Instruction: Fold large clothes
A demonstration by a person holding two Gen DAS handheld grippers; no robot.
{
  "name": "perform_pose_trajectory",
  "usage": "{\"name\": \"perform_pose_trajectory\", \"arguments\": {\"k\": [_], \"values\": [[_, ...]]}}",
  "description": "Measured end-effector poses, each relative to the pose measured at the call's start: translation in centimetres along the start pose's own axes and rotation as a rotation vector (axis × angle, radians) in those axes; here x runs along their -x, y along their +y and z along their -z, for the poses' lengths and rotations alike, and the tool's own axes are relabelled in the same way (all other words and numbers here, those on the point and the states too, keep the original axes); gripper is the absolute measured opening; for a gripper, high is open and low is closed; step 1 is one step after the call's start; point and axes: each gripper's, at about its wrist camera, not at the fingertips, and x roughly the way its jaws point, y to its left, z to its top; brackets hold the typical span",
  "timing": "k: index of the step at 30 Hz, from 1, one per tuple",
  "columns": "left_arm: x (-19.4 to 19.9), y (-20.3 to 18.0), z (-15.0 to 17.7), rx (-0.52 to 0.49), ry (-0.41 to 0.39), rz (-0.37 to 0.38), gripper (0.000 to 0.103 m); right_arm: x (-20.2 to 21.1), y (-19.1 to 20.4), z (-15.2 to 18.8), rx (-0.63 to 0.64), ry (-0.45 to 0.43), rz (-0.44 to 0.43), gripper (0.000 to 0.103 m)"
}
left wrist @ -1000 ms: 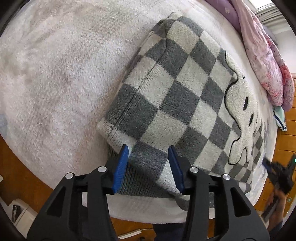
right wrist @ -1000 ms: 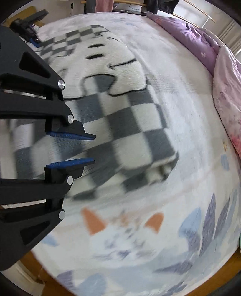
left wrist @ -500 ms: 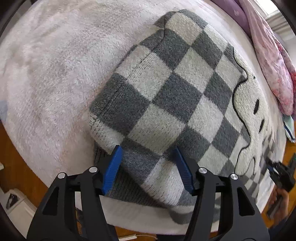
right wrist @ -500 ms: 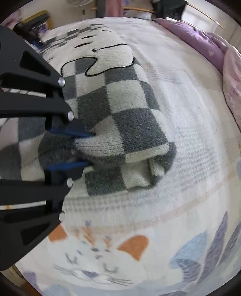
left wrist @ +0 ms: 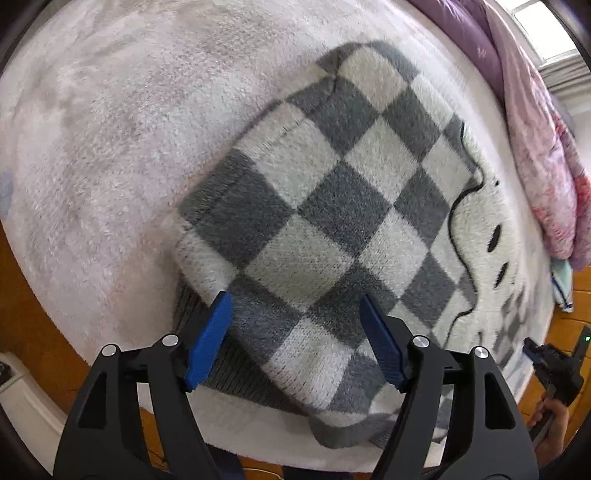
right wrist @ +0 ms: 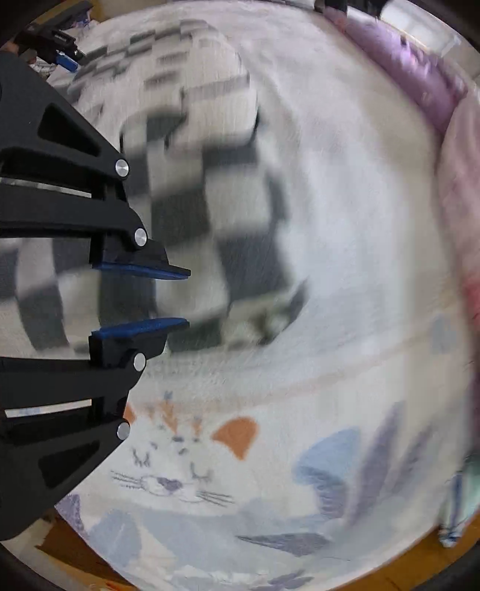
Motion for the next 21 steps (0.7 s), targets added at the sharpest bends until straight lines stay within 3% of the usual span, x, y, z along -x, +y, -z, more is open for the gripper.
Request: {"name": "perform_pose_trajectory", "arguments": {"k": [3, 6, 11, 13, 16, 21], "values": [[0.3, 1.2, -0.3, 0.008, 0.014, 0.018, 0.076, 1.8, 5.6, -0.2, 0.053, -0.035, -0.182, 0.022], [0.4, 2.2, -0.7, -0.007, 0.036, 0.03, 0.076, 0.6, 13.7, -0.8, 0.131, -0.021, -0.319, 0.018], [0.3, 3.7, -2.2, -0.021, 0.07, 0.041, 0.076, -4.5, 21.0, -1.7, 0.172, 0.019, -0.28, 0.013], [0.5, 4.8, -2.5, -0.034, 0.08, 0.029, 0.076, -7.5, 21.0, -1.7, 0.171, 0.036, -0.21, 0.006], [0.4, 5.7, -2.9, -0.051, 0.091, 0.046, 0.076, -8.2, 21.2, -1.6, 0.173, 0.015, -0.18, 0.006], [0.7, 8.1, -3.6, -0.032, 0.109, 0.079, 0.076, -7.4, 19.6, 1.9, 0.116, 0.111, -0.228, 0.006]]}}
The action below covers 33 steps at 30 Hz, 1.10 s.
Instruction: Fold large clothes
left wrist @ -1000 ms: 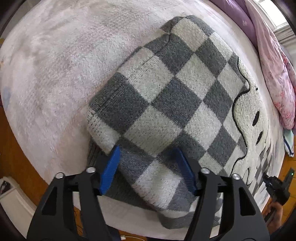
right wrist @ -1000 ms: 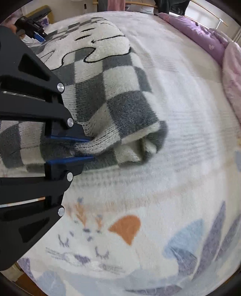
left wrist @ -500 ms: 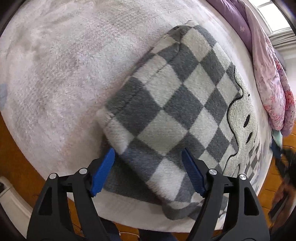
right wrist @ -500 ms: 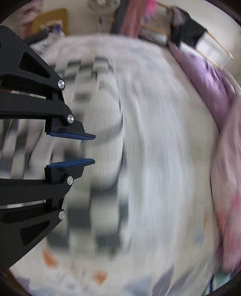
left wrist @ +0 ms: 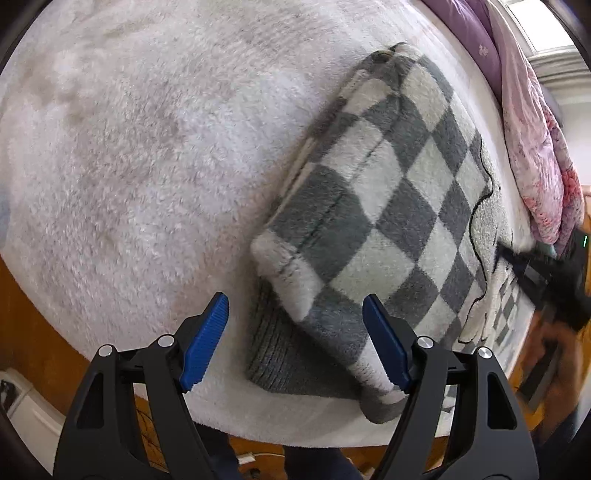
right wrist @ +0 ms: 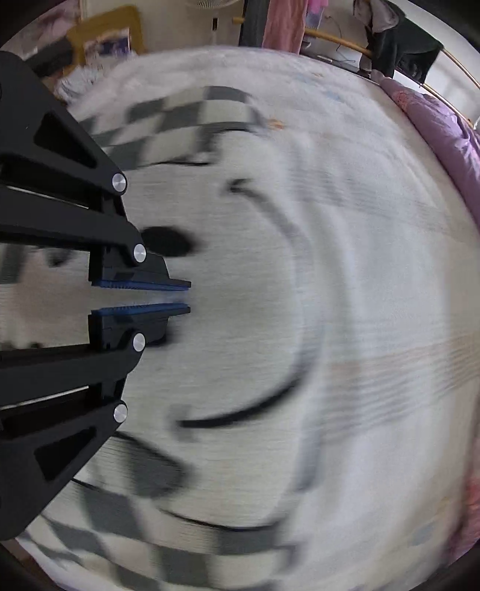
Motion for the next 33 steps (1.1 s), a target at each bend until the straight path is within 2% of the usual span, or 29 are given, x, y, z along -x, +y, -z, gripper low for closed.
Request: {"name": "perform_pose_trajectory", "arguments": {"k": [3, 5, 7, 10, 11, 15, 18, 21, 23, 24, 26, 27, 28, 31, 33], "values": [[0.1, 1.3, 0.0, -0.003, 0.032, 0.015, 0.076, 0.3, -1.1, 4.5, -0.047, 0.034, -0.006, 0.006], [-0.3, 1.7, 0.3, -0.022, 0.048, -0.001, 0.076, 0.8, -1.5, 7.6, -0.061, 0.027, 0.007, 0.006], [-0.8, 2.4, 0.7, -0.017, 0.064, 0.001, 0.076, 1.0, -1.9, 10.2, -0.084, 0.071, 0.01, 0.006], [-1.3, 3.1, 1.2, 0.002, 0.078, 0.036, 0.075, -0.1, -3.3, 14.0, -0.131, 0.107, 0.009, 0.006], [-1.4, 3.3, 1.3, 0.004, 0.076, 0.043, 0.075, -0.3, -3.9, 14.6, -0.16, 0.087, -0.01, 0.005], [-0.9, 3.2, 1.3, -0.022, 0.022, 0.054, 0.073, -1.0, -4.3, 14.2, -0.165, 0.087, 0.001, 0.004], [-0.6, 3.1, 0.6, -0.031, 0.02, 0.126, 0.073, -1.0, -3.8, 14.0, -0.116, 0.088, 0.022, 0.004], [-1.2, 2.6, -0.4, -0.075, 0.007, 0.068, 0.073, -0.6, -4.7, 13.9, -0.145, 0.086, -0.008, 0.005], [-2.2, 2.7, -1.7, -0.046, 0.031, 0.067, 0.071, 0.3, -5.8, 13.8, -0.15, 0.08, -0.021, 0.007], [-2.3, 2.9, -2.0, -0.04, 0.04, 0.07, 0.068, 0.7, -6.0, 13.7, -0.143, 0.075, -0.024, 0.008], [-2.1, 2.4, -2.2, -0.1, 0.043, 0.076, 0.05, 1.7, -5.1, 13.6, -0.12, 0.047, -0.016, 0.012], [-2.0, 1.9, -2.2, -0.123, 0.045, 0.082, 0.037, 2.2, -4.7, 13.6, -0.108, 0.031, -0.016, 0.016], [-1.7, 1.8, -2.3, -0.146, 0.047, 0.061, 0.03, 2.7, -4.5, 13.7, -0.101, 0.019, -0.022, 0.02], [-1.1, 1.9, -2.4, -0.149, 0.058, 0.073, 0.02, 4.2, -3.0, 14.4, -0.063, -0.02, -0.085, 0.022], [-0.4, 1.6, -2.3, -0.151, 0.041, 0.092, 0.018, 4.6, -1.6, 14.8, -0.019, -0.031, -0.131, 0.026]]}}
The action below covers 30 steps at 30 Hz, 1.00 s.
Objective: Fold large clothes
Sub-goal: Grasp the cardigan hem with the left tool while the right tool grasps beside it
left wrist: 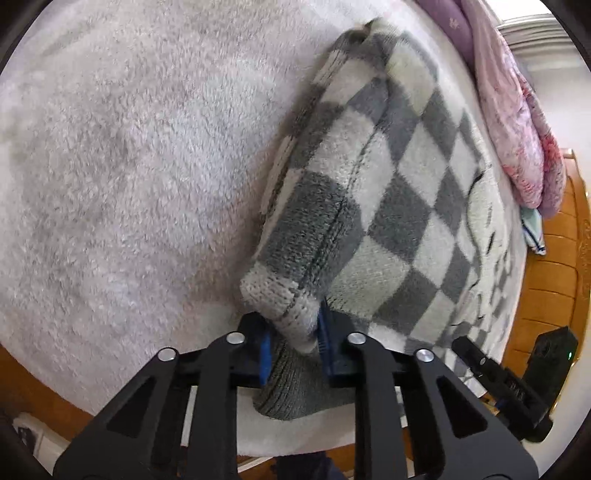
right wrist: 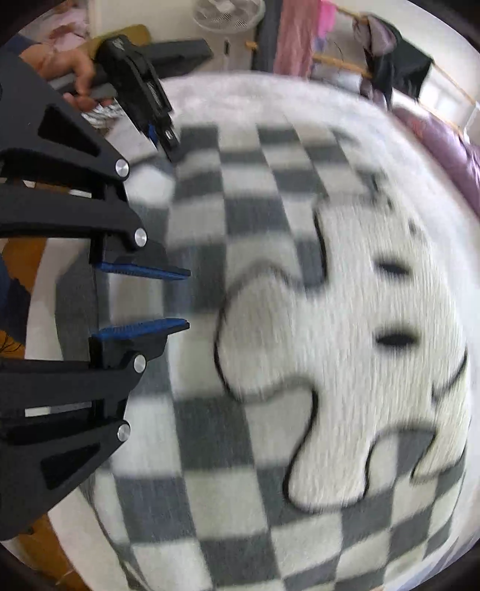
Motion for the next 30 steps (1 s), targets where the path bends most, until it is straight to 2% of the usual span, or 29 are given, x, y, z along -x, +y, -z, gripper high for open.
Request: {"name": "perform_pose_trajectory", "arguments": {"k": [2, 3, 4, 5, 9, 10, 11, 16, 17, 20, 24, 27, 30], "values": [[1.2, -0.4, 0.2, -0.005, -0.015, 0.018, 0.017, 0.2, 2.1, 0.9, 0.093, -0.008, -0.019, 0.037], [1.8, -1.1, 0.2, -0.004, -0.023, 0.041, 0.017, 0.2, 3.2, 1.5, 0.138, -0.01, -0.044, 0.04], [2.5, -1.4, 0.2, -0.007, -0.027, 0.058, 0.017, 0.2, 4.3, 2.1, 0.188, -0.015, -0.062, 0.049], [2.8, -1.8, 0.2, -0.012, -0.032, 0.064, 0.017, 0.1, 5.4, 2.7, 0.229, -0.015, -0.073, 0.053], [4.5, -3.5, 0.5, -0.032, -0.072, 0.106, 0.017, -0.5, 9.5, 4.5, 0.351, -0.006, -0.166, 0.057], [4.6, -3.6, 0.5, -0.04, -0.068, 0.108, 0.016, -1.2, 10.6, 4.6, 0.384, -0.018, -0.156, 0.065], [4.8, -3.6, 0.5, -0.034, -0.065, 0.115, 0.016, -1.6, 11.7, 4.8, 0.431, -0.029, -0.147, 0.068], [5.0, -4.2, 0.3, -0.026, -0.06, 0.122, 0.016, -3.7, 14.6, 4.1, 0.521, -0.057, -0.117, 0.069], [4.9, -4.4, 0.3, -0.02, -0.063, 0.124, 0.016, -4.6, 15.2, 3.7, 0.541, -0.057, -0.09, 0.069], [4.3, -4.6, 0.6, 0.005, -0.068, 0.131, 0.016, -6.0, 15.0, 3.7, 0.549, -0.046, -0.076, 0.073], [4.0, -4.8, 0.6, 0.003, -0.063, 0.119, 0.016, -8.5, 16.1, 3.6, 0.553, -0.062, -0.012, 0.073], [3.5, -4.6, 0.5, 0.009, -0.06, 0.083, 0.016, -9.7, 15.8, 3.0, 0.493, -0.056, 0.019, 0.064], [2.8, -4.4, 0.4, 0.035, -0.047, 0.082, 0.016, -10.5, 15.3, 2.6, 0.456, -0.027, 0.039, 0.042]]}}
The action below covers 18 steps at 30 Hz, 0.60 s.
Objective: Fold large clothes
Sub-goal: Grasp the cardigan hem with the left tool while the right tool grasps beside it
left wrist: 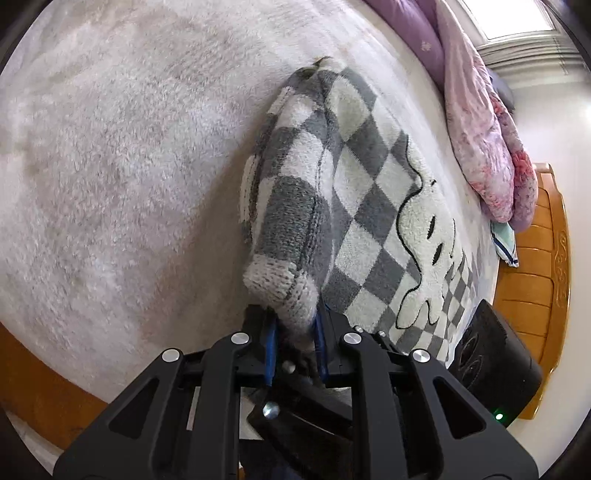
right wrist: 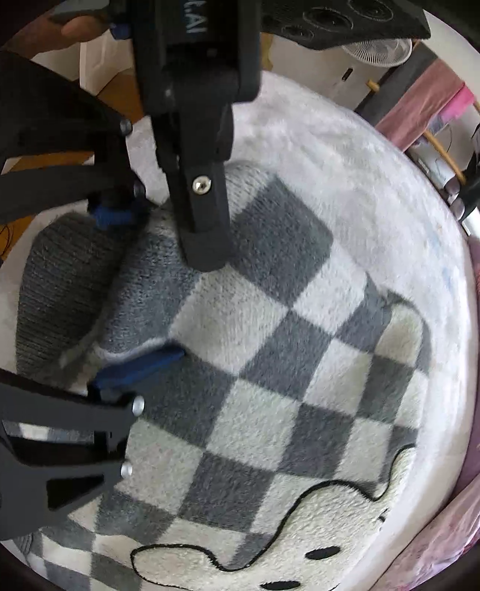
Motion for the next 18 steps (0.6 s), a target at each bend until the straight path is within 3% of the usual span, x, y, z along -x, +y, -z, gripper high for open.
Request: {"name": "perform_pose_trajectory", "arguments": {"k": [2, 5, 7, 8, 9, 13, 16, 18], "values": [[-0.1, -0.4, 0.1, 0.015, 0.009, 0.005, 0.019, 0.1, -0.4, -0.1, -0.032, 0.005, -0.006, 0.025], [1.7, -2.3, 0.6, 0.0, -0.042, 0.055, 0.03, 1.4, -2.5, -0.3, -0.133, 0.001, -0.088, 0.021], [4.0, -3.6, 1.0, -0.002, -0.096, 0.148, 0.065, 2.8, -4.0, -0.4, -0.197, -0.01, -0.154, 0.021], [5.0, -3.9, 1.2, 0.005, -0.138, 0.155, 0.071, 3.7, -4.7, -0.5, -0.226, -0.023, -0.194, 0.02], [6.5, -4.4, 1.4, 0.015, -0.211, 0.141, 0.072, 4.4, -5.1, -0.6, -0.243, -0.033, -0.222, 0.02], [8.8, -5.3, 1.6, 0.032, -0.325, 0.026, 0.072, 8.4, -9.1, -0.6, -0.393, -0.108, -0.371, 0.02], [7.9, -7.0, 1.8, 0.002, -0.316, -0.071, 0.072, 12.2, -13.6, 0.2, -0.504, -0.194, -0.433, 0.019], [6.7, -8.7, 2.2, -0.003, -0.293, -0.041, 0.072, 15.0, -17.4, 1.5, -0.583, -0.253, -0.446, 0.019]]}}
